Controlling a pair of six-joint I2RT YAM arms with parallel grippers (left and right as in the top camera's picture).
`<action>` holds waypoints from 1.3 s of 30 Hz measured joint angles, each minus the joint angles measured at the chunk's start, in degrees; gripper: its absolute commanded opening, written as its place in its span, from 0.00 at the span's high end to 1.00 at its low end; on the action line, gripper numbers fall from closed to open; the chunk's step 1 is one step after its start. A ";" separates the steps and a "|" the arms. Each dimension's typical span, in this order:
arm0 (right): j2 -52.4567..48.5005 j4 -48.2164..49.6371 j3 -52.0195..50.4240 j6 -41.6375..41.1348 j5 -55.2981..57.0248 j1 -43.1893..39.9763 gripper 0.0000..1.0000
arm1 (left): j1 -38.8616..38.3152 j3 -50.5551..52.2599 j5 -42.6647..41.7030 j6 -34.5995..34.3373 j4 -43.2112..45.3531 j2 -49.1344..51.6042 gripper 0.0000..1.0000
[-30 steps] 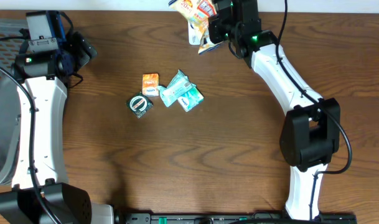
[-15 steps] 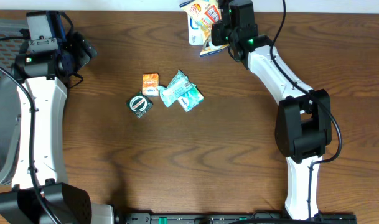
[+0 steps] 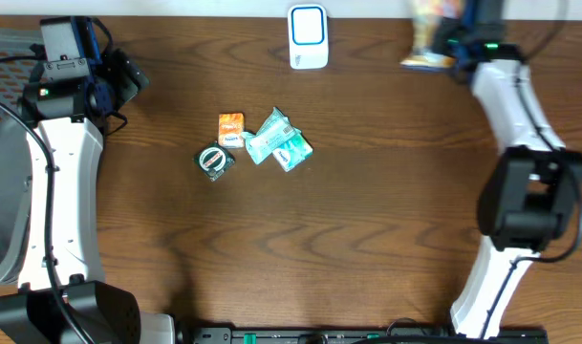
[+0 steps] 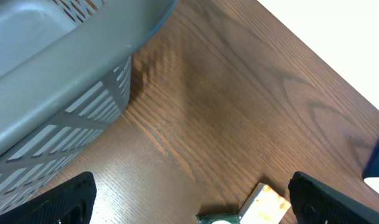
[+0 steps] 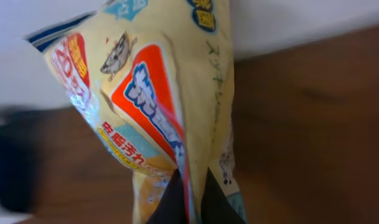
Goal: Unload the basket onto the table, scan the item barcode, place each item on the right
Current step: 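Carry the chip bag to the right side and drop it, then reach the right gripper to the Kleenex tissue pack and grasp it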
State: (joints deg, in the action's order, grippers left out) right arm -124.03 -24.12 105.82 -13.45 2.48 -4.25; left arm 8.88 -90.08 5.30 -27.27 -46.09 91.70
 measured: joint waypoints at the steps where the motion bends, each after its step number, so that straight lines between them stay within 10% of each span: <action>1: 0.13 -1.60 -0.02 0.00 2.21 -1.75 0.98 | 0.00 0.00 0.00 0.00 0.00 0.00 0.02; 9: 0.22 -5.73 -0.02 -0.46 13.31 -14.43 0.21 | 0.00 0.00 0.00 0.00 0.00 0.00 0.02; 24: 0.22 -14.53 -0.02 2.89 -37.46 -10.16 0.13 | 0.00 0.00 0.00 0.00 -0.02 0.00 0.02; 32: 0.22 -23.30 -0.02 11.02 -35.69 9.94 0.44 | 0.00 0.00 0.00 0.00 -0.02 0.00 0.02; 39: 0.22 -22.69 -1.27 14.80 -27.52 22.36 0.47 | 0.00 0.00 0.00 -0.02 -0.02 0.00 0.02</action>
State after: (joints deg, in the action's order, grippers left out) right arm -123.81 -46.81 104.55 1.34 -25.04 18.11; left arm 8.88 -90.08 5.30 -27.29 -46.11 91.70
